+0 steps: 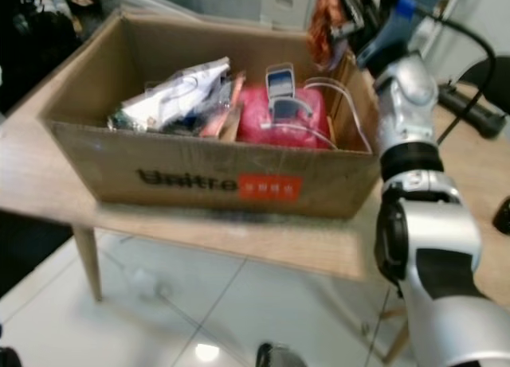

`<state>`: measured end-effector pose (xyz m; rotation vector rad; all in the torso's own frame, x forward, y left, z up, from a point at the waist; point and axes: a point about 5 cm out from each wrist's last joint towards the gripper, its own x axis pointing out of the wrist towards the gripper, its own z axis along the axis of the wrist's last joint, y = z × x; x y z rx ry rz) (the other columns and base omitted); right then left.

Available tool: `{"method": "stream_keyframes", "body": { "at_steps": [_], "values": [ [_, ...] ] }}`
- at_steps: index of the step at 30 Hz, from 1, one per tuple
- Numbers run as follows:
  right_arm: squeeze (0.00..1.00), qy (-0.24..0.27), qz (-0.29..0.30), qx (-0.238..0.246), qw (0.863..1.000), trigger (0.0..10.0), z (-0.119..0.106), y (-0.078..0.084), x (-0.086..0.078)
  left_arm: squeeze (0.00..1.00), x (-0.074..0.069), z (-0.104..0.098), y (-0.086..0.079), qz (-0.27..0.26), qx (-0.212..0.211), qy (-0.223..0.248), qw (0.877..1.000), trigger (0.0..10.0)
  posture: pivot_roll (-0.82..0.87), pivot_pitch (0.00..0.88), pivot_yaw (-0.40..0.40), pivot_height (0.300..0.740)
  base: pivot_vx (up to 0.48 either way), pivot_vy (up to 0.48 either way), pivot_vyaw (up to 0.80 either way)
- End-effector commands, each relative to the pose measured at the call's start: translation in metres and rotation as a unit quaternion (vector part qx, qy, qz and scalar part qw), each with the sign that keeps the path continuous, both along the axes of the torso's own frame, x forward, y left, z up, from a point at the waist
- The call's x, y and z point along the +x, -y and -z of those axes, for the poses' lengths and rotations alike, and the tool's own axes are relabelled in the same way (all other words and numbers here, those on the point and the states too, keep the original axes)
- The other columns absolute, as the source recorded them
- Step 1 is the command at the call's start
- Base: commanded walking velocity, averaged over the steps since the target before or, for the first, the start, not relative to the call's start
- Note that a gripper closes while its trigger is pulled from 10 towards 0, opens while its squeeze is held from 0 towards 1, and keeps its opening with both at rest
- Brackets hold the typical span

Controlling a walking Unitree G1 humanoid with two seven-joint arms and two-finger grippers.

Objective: Picking trash to rubbish bin

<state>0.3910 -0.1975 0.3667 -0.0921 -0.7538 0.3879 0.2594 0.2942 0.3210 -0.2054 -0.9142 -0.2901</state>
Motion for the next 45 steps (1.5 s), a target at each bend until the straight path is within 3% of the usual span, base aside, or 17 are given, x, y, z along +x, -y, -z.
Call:
{"method": "stream_keyframes", "body": {
  "at_steps": [1,3,5,8,11,12,15,17,19,24,31,33,34,37,40,42,45],
  "values": [
    [0.00,-0.016,-0.030,0.001,0.999,10.0,0.007,-0.003,0.001,0.00,-0.007,-0.010,0.004,0.025,0.009,0.011,1.000,10.0,0.20,0.095,-0.096,0.740,0.000,0.000,0.00],
    [0.00,-0.020,-0.107,-0.010,0.994,10.0,0.010,-0.005,-0.003,0.00,-0.014,-0.017,0.024,0.098,0.037,0.019,0.994,10.0,0.20,0.094,-0.097,0.740,0.000,0.000,0.00],
    [0.00,-0.012,-0.167,-0.028,0.986,10.0,0.010,0.004,-0.012,0.00,-0.020,-0.016,0.040,0.149,0.079,0.013,0.985,10.0,0.20,0.099,-0.093,0.740,0.000,0.000,0.00],
    [0.00,-0.010,-0.180,-0.036,0.983,10.0,0.009,0.010,-0.015,0.00,-0.021,-0.016,0.044,0.165,0.094,0.008,0.982,10.0,0.20,0.099,-0.093,0.740,0.000,0.000,0.00],
    [0.00,-0.015,-0.216,-0.086,0.973,10.0,0.012,0.022,-0.026,0.00,-0.027,-0.012,0.057,0.215,0.146,-0.005,0.966,10.0,0.19,0.107,-0.089,0.740,0.000,0.000,0.00],
    [0.00,-0.015,-0.216,-0.086,0.973,10.0,0.012,0.022,-0.026,0.00,-0.027,-0.012,0.057,0.215,0.146,-0.005,0.966,10.0,0.19,0.107,-0.089,0.740,0.000,0.000,0.00],
    [0.00,-0.040,-0.271,-0.182,0.944,10.0,0.027,0.032,-0.046,0.00,-0.034,0.005,0.089,0.316,0.252,-0.045,0.914,10.0,0.18,0.111,-0.081,0.740,0.000,0.000,0.00],
    [0.00,-0.040,-0.271,-0.182,0.944,10.0,0.027,0.032,-0.046,0.00,-0.034,0.005,0.089,0.316,0.252,-0.045,0.914,10.0,0.18,0.111,-0.081,0.740,0.000,0.000,0.00],
    [0.00,-0.053,-0.287,-0.200,0.935,10.0,0.032,0.037,-0.052,0.00,-0.032,0.009,0.104,0.350,0.270,-0.055,0.895,10.0,0.18,0.111,-0.081,0.740,0.000,0.000,0.00],
    [0.00,-0.069,-0.291,-0.210,0.931,10.0,0.037,0.044,-0.057,0.00,-0.024,0.011,0.129,0.382,0.281,-0.067,0.878,10.0,0.18,0.113,-0.069,0.740,0.000,0.000,0.00],
    [0.00,-0.069,-0.262,-0.202,0.941,10.0,0.036,0.047,-0.054,0.00,-0.015,0.012,0.142,0.376,0.288,-0.073,0.878,10.0,0.17,0.113,-0.065,0.740,0.000,0.000,0.00],
    [0.00,-0.065,-0.216,-0.174,0.959,10.0,0.031,0.049,-0.048,0.00,-0.001,0.001,0.151,0.336,0.271,-0.061,0.900,10.0,0.16,0.112,-0.065,0.740,0.000,0.000,0.00],
    [0.00,-0.065,-0.216,-0.174,0.959,10.0,0.031,0.049,-0.048,0.00,-0.001,0.001,0.151,0.336,0.271,-0.061,0.900,10.0,0.16,0.112,-0.065,0.740,0.000,0.000,0.00],
    [0.00,-0.064,-0.178,-0.135,0.973,10.0,0.030,0.047,-0.042,0.00,0.017,-0.007,0.155,0.272,0.254,-0.058,0.926,10.0,0.15,0.105,-0.059,0.740,0.000,0.000,0.00],
    [0.00,-0.063,-0.174,-0.127,0.975,10.0,0.030,0.046,-0.040,0.00,0.022,-0.008,0.156,0.258,0.251,-0.060,0.931,10.0,0.15,0.105,-0.059,0.740,0.000,0.000,0.00],
    [0.00,-0.068,-0.169,-0.104,0.978,10.0,0.035,0.040,-0.036,0.00,0.035,-0.005,0.159,0.220,0.252,-0.078,0.939,10.0,0.14,0.087,-0.050,0.740,0.000,0.000,0.00],
    [0.01,-0.070,-0.170,-0.092,0.979,10.0,0.036,0.038,-0.035,0.00,0.038,-0.001,0.164,0.216,0.265,-0.085,0.936,10.0,0.13,0.082,-0.046,0.740,0.000,0.000,0.00]
  ]
}}
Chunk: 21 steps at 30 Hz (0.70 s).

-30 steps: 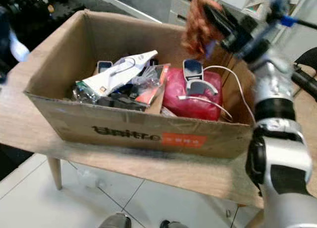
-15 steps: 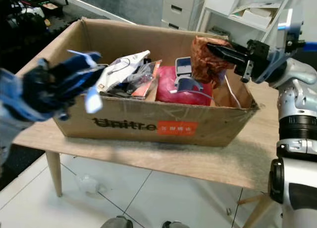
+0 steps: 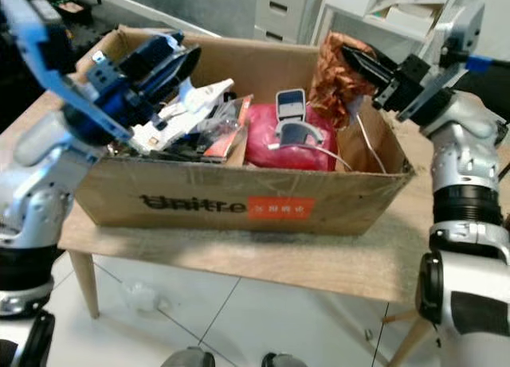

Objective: Picking trash to rubbish bin

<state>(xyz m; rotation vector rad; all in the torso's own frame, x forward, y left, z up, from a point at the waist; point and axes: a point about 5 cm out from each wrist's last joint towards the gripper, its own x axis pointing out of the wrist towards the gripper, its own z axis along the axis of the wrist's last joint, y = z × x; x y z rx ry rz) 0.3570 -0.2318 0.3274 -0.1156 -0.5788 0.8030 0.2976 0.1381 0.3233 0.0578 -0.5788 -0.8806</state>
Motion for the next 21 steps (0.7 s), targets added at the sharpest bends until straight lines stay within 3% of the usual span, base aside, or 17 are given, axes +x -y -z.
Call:
{"method": "stream_keyframes", "body": {
  "at_steps": [1,3,4,5,16,17,18,19,21],
  "values": [
    [0.01,0.004,0.008,0.008,1.000,10.0,-0.003,0.004,-0.001,0.00,0.000,0.001,0.008,0.008,0.008,0.006,1.000,10.0,0.13,0.082,-0.046,0.740,0.000,0.000,0.00],
    [1.00,-0.002,0.002,0.020,1.000,10.0,-0.001,0.000,0.000,0.00,0.007,0.013,0.020,0.001,0.052,0.003,0.999,10.0,0.11,0.075,-0.034,0.740,0.000,0.000,0.00],
    [1.00,-0.002,0.002,0.020,1.000,10.0,-0.001,0.000,0.000,0.00,0.007,0.013,0.020,0.001,0.052,0.003,0.999,10.0,0.11,0.075,-0.034,0.740,0.000,0.000,0.00],
    [1.00,-0.006,-0.003,0.019,1.000,10.0,0.001,-0.002,-0.001,0.00,0.010,0.021,0.028,-0.005,0.085,0.005,0.996,10.0,0.11,0.075,-0.034,0.740,0.000,0.000,0.00],
    [1.00,0.029,-0.005,0.053,0.998,10.0,-0.013,-0.004,-0.014,0.00,0.012,0.023,0.036,-0.005,0.109,0.025,0.994,10.0,0.10,0.081,-0.021,0.740,0.000,0.000,0.00],
    [0.23,0.034,-0.005,0.058,0.998,10.0,-0.014,-0.004,-0.015,0.00,0.013,0.023,0.036,-0.008,0.118,0.031,0.993,10.0,0.10,0.080,-0.021,0.740,0.000,0.000,0.00],
    [0.23,0.034,-0.005,0.058,0.998,10.0,-0.014,-0.004,-0.015,0.00,0.013,0.023,0.036,-0.008,0.118,0.031,0.993,10.0,0.10,0.080,-0.021,0.740,0.000,0.000,0.00],
    [0.00,0.039,-0.003,0.062,0.997,10.0,-0.016,-0.004,-0.016,0.00,0.013,0.023,0.037,-0.011,0.125,0.036,0.991,10.0,0.10,0.080,-0.021,0.740,0.000,0.000,0.00],
    [0.00,0.040,0.000,0.069,0.997,10.0,-0.017,-0.004,-0.016,0.00,0.013,0.024,0.037,-0.014,0.132,0.039,0.990,10.0,0.10,0.079,-0.024,0.740,0.000,0.000,0.00]
  ]
}}
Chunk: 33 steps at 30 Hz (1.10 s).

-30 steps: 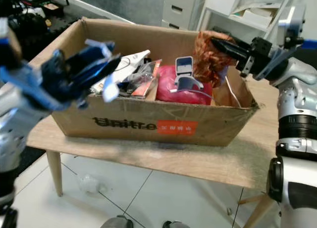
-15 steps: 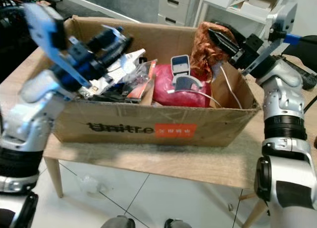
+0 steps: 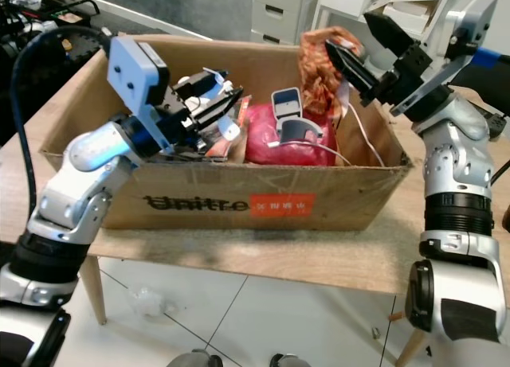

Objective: Picking trash to rubbish bin

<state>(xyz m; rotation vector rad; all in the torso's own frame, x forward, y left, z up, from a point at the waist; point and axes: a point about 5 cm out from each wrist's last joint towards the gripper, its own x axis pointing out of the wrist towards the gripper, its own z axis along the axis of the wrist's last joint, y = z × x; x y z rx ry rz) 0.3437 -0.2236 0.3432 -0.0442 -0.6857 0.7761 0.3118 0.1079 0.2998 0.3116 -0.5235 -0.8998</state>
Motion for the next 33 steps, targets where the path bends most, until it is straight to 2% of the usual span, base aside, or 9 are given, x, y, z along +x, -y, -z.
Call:
{"method": "stream_keyframes", "body": {
  "at_steps": [1,2,3,16,17,18,19,23,33],
  "values": [
    [0.00,0.005,0.005,0.023,1.000,10.0,-0.002,0.004,-0.002,0.00,0.000,0.001,0.007,0.007,0.020,0.013,1.000,10.0,0.10,0.079,-0.024,0.740,0.000,0.000,0.00],
    [0.00,0.006,0.005,0.031,0.999,10.0,-0.003,0.004,-0.002,0.38,0.000,0.001,0.008,0.004,0.022,0.015,1.000,10.0,0.11,0.077,-0.027,0.740,0.000,0.000,0.00],
    [0.00,0.006,0.004,0.036,0.999,10.0,-0.004,0.003,-0.002,1.00,0.002,0.001,0.008,-0.001,0.021,0.016,1.000,10.0,0.11,0.076,-0.029,0.740,0.000,0.000,0.00],
    [0.00,0.024,-0.040,0.070,0.996,10.0,-0.010,-0.013,-0.011,1.00,0.006,-0.003,0.008,-0.014,0.028,0.036,0.999,10.0,0.11,0.066,-0.015,0.740,0.000,0.000,0.00],
    [0.00,0.025,-0.048,0.074,0.996,10.0,-0.010,-0.015,-0.013,0.33,0.007,-0.006,0.008,-0.015,0.019,0.038,0.999,10.0,0.11,0.066,-0.015,0.740,0.000,0.000,0.00],
    [0.00,0.025,-0.048,0.074,0.996,10.0,-0.010,-0.015,-0.013,0.33,0.007,-0.006,0.008,-0.015,0.019,0.038,0.999,10.0,0.11,0.066,-0.015,0.740,0.000,0.000,0.00],
    [0.00,0.026,-0.061,0.080,0.995,10.0,-0.010,-0.017,-0.015,0.04,0.006,-0.011,0.006,-0.010,-0.006,0.034,0.999,10.0,0.11,0.069,-0.015,0.740,0.000,0.000,0.00],
    [0.00,0.028,-0.128,0.086,0.988,10.0,-0.004,-0.036,-0.026,0.00,0.001,-0.027,-0.006,0.031,-0.127,-0.005,0.991,10.0,0.10,0.072,-0.015,0.740,0.000,0.000,0.00],
    [0.00,0.010,-0.306,0.035,0.951,10.0,0.021,-0.078,-0.059,0.00,0.002,-0.024,-0.043,-0.029,-0.193,-0.041,0.980,10.0,0.13,0.067,-0.032,0.740,-0.057,0.000,0.00]
  ]
}}
